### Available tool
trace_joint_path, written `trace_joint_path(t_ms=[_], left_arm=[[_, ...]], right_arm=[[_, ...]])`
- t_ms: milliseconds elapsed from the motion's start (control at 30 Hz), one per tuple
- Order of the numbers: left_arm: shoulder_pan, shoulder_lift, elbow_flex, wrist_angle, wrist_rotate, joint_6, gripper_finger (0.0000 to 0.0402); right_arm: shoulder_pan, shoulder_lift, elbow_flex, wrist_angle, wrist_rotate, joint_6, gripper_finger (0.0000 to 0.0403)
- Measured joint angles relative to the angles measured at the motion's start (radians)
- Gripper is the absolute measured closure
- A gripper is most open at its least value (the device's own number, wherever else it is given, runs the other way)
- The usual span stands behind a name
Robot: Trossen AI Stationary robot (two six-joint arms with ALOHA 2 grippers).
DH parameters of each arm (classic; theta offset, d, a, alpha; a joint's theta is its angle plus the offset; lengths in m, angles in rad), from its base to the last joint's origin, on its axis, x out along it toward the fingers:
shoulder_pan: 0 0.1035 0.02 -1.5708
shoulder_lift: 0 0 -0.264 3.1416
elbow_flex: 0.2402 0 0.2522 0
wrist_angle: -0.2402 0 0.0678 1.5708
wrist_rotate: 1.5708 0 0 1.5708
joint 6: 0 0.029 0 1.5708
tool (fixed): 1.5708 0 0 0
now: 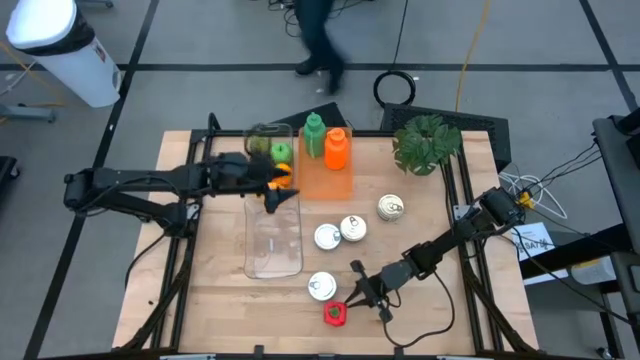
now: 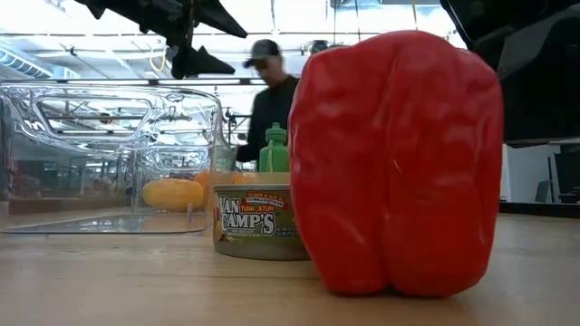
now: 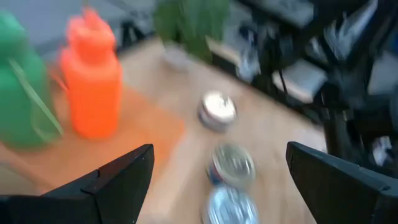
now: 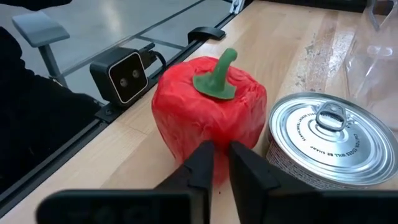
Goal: Pick & Place Food Item
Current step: Put the red bell pepper into the top transparent bin
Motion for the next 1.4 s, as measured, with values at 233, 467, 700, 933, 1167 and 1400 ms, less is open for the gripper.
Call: trace_joint_path(t_ms=[233, 467, 700, 933, 1167, 1400], left_arm=[[-0.092, 0.084, -0.001, -0.083, 0.010, -0.076, 0.0025], [-0.261, 0.181, -0.001, 0.009, 0.096, -0.011, 0.0025], [-0.568, 0.304, 0.098, 0.063, -0.171, 0.048, 0.0025], [-0.758, 0.583, 0.280, 0.066, -0.331, 0.048, 0.0025], [-0.763, 0.816, 0.432, 0.068, -0.352, 0.106, 0.0025], [-0.712, 0.873, 0.461, 0.068, -0.267, 0.082, 0.0025]], right_arm=[[0.000, 0.000, 0.000, 0.027, 0.000, 0.003, 0.0330], [0.001, 0.000, 0.000, 0.031, 0.002, 0.008, 0.0296], [0.000, 0.000, 0.000, 0.031, 0.001, 0.008, 0.0241], [0.000, 0.000, 0.000, 0.031, 0.001, 0.030, 0.0214], [0.000, 0.000, 0.000, 0.031, -0.002, 0.025, 0.0212], [0.000, 0.000, 0.000, 0.031, -0.002, 0.026, 0.0204]])
